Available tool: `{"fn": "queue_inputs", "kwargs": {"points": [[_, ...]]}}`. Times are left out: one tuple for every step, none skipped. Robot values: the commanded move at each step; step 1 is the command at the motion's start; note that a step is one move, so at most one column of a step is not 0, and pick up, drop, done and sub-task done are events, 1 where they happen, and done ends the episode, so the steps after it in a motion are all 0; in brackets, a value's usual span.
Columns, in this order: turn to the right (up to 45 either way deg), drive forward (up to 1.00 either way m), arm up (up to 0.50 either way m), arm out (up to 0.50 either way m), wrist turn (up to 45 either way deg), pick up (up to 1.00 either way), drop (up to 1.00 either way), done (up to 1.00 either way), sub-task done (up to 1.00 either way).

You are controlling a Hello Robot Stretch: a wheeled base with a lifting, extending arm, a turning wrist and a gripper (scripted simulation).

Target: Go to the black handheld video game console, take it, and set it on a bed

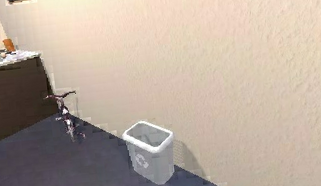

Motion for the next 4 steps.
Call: {"fn": "queue_inputs", "kwargs": {"points": [[0.0,0.0,0.24,0.0,0.0,0.0,0.0,0.0,0.0],[0.0,0.0,0.0,0.0,-45.0,0.0,0.0,0.0,0.0],[0.0,0.0,0.0,0.0,-45.0,0.0,0.0,0.0,0.0],[0.0,0.0,0.0,0.0,-18.0,0.0,0.0,0.0,0.0]]}}
